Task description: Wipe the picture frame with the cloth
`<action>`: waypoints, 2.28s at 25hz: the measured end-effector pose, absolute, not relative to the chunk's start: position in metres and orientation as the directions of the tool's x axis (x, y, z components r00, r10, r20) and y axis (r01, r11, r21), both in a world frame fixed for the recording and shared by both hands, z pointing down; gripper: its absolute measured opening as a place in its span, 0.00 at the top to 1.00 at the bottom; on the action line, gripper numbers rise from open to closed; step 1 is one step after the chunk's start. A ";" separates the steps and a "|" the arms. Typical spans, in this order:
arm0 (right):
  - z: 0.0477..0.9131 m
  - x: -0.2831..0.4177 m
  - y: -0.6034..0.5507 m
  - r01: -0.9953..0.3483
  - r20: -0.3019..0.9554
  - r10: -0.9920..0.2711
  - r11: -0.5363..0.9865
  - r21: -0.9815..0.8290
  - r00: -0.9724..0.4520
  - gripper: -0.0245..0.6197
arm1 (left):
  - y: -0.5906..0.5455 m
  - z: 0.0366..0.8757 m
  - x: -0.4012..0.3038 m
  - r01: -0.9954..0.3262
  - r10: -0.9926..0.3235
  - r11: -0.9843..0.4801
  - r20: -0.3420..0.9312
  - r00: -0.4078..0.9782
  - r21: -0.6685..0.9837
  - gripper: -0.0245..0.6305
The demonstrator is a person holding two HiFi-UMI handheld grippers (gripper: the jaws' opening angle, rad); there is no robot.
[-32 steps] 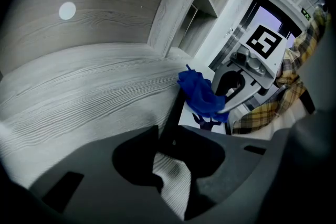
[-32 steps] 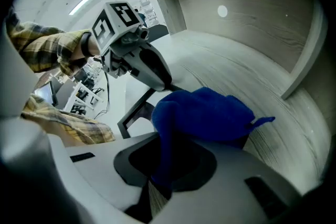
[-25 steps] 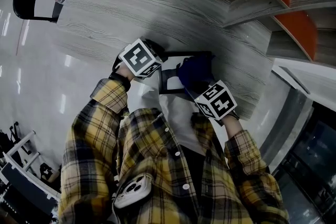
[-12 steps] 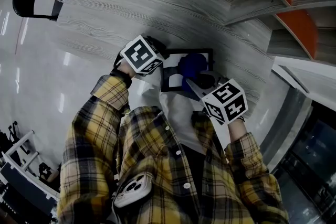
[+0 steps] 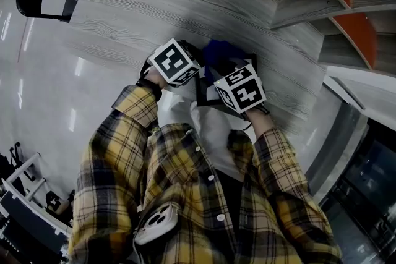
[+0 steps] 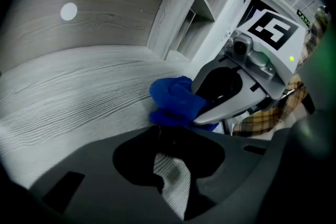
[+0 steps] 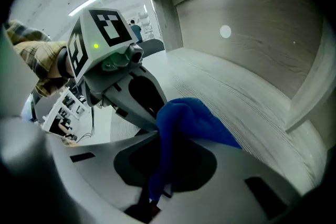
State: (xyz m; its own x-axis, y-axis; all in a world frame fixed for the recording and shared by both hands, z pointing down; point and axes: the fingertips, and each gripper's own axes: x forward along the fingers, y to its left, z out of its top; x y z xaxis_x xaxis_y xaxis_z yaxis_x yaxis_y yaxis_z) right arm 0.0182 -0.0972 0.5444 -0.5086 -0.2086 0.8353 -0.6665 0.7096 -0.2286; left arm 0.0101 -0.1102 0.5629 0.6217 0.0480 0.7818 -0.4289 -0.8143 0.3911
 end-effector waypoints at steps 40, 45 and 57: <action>0.477 0.019 -0.009 -0.684 0.660 -0.264 0.505 -0.527 -0.703 0.88 | -0.110 0.553 -0.005 -0.412 -0.004 -0.833 0.741 0.672 0.369 0.81; 0.432 0.032 -0.023 -0.714 0.610 -0.392 0.517 -0.473 -0.688 0.88 | -0.114 0.512 -0.016 -0.436 -0.076 -0.809 0.666 0.742 0.393 0.81; 0.288 0.044 -0.063 -0.773 0.311 -0.716 0.513 -0.373 -0.625 0.88 | -0.111 0.306 -0.015 -0.371 -0.292 -0.833 0.244 0.925 0.409 0.93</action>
